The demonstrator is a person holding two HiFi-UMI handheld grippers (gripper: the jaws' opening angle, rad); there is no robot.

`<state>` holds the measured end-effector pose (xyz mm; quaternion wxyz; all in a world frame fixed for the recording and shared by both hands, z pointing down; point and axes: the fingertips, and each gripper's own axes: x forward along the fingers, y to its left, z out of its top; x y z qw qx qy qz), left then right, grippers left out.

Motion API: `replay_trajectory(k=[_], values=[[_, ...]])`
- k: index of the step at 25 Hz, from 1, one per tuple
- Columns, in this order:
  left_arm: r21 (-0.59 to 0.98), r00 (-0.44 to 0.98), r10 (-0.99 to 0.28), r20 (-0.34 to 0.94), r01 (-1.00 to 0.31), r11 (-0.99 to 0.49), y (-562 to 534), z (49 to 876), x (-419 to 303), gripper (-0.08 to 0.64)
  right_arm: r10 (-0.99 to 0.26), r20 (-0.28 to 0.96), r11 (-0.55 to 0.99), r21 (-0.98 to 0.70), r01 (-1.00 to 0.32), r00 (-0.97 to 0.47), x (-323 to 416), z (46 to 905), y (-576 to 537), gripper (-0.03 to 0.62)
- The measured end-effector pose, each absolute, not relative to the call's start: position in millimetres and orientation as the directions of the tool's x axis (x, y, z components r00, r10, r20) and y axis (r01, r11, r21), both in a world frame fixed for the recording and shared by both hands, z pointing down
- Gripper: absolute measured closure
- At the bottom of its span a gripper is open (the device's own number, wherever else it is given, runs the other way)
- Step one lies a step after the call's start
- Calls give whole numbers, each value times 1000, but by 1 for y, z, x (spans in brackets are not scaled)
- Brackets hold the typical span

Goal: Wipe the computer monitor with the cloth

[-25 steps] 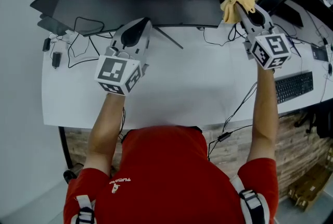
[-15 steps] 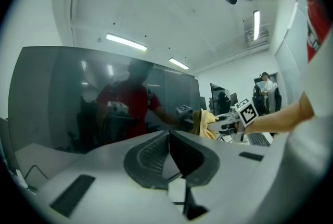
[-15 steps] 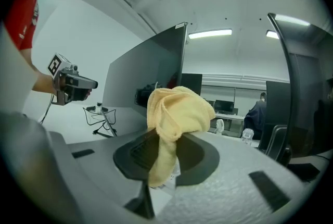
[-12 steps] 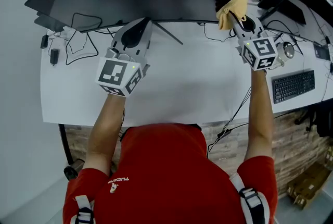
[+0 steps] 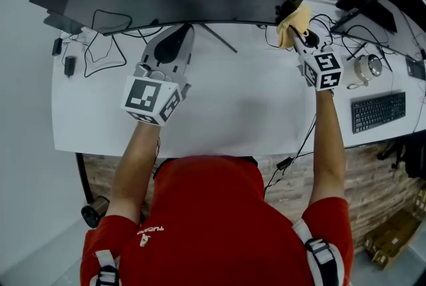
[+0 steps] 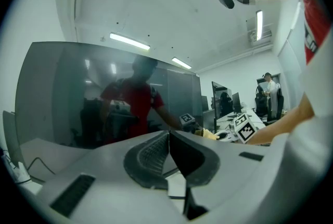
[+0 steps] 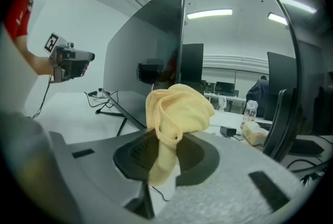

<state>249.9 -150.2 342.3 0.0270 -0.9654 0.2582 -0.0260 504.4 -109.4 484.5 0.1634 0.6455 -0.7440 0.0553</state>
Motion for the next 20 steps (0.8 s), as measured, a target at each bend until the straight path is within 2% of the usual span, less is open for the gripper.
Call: replay_trajectory(k=[20], values=[[-63,815,-576,68,-573,-817,-147,356,217,551,-888,434,144,-56,-988,-154,493,564,-107,515]])
